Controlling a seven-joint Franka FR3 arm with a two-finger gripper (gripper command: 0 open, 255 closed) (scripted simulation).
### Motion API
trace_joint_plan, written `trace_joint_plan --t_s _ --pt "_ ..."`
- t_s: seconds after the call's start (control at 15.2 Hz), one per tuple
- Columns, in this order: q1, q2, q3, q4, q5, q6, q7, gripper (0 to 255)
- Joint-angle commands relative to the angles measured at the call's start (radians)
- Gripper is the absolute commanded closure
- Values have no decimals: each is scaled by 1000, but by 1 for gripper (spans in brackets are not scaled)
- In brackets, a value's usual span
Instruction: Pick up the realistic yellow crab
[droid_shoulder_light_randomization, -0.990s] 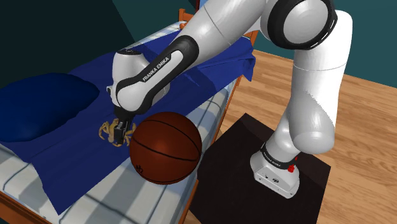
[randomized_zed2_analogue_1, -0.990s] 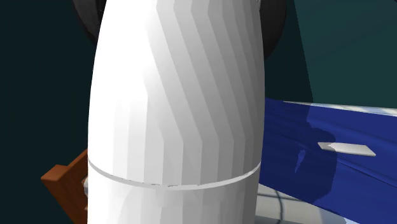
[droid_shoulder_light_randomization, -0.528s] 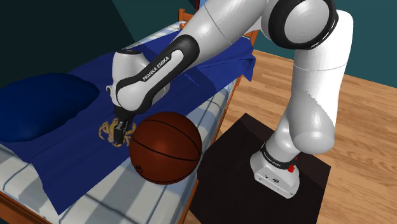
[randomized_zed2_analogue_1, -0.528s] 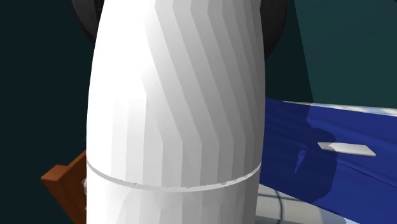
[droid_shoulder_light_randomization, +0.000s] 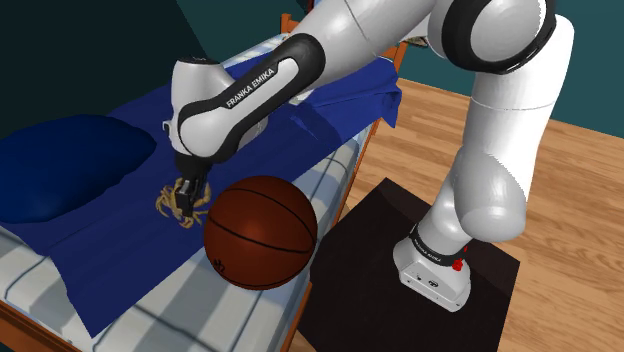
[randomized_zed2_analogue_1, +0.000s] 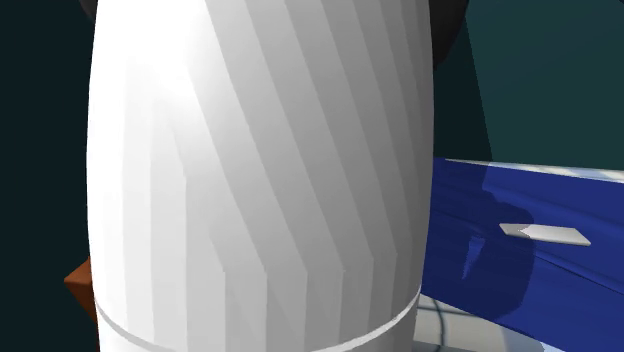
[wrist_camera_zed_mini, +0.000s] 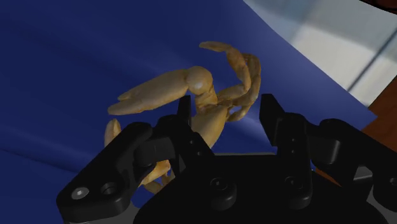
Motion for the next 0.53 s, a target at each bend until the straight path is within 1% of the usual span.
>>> trace_joint_plan --t_s 0.0,0.33,0.46 --pt "-2 -17 0 7 0 -24 4 255" --pt "-5 -59 1 24 1 -81 14 255" --pt "-5 -60 1 24 1 -82 14 255"
